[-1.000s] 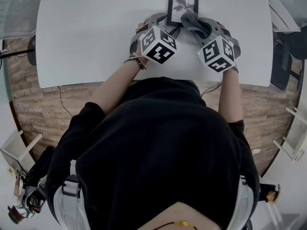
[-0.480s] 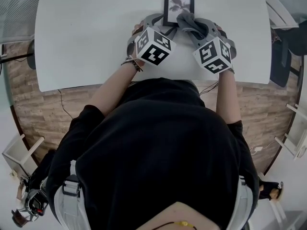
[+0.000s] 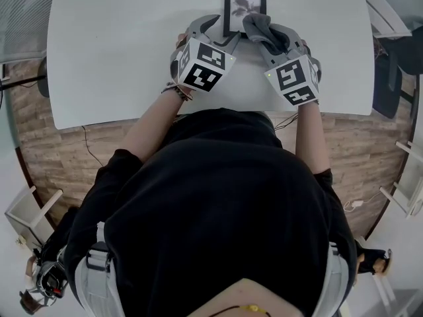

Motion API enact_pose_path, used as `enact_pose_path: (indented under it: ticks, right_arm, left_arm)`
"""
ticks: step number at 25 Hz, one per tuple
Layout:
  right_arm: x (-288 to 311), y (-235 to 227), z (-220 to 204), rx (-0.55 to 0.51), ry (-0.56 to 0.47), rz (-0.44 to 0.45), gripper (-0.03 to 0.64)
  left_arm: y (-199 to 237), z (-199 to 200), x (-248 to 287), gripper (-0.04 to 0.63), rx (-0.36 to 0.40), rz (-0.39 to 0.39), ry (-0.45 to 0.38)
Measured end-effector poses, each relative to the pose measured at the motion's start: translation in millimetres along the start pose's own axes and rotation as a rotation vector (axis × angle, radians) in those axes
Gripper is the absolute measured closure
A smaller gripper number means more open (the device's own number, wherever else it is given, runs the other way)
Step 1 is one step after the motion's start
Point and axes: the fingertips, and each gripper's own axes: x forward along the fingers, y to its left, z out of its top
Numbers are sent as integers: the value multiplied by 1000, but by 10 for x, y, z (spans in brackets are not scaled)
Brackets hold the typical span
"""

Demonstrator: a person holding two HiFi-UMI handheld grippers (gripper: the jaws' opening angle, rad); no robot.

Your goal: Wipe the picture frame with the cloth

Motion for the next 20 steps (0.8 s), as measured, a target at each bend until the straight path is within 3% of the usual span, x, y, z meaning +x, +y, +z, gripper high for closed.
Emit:
enact_pose_path:
  ticks: [11, 20]
  right_arm:
    - [-233, -192, 516, 194, -232, -81, 509]
    - [-420, -337, 769, 338, -354, -141, 509]
  left_arm:
    - [154, 389, -295, 359, -34, 26, -146]
    - [239, 687, -532, 364, -57, 29, -261]
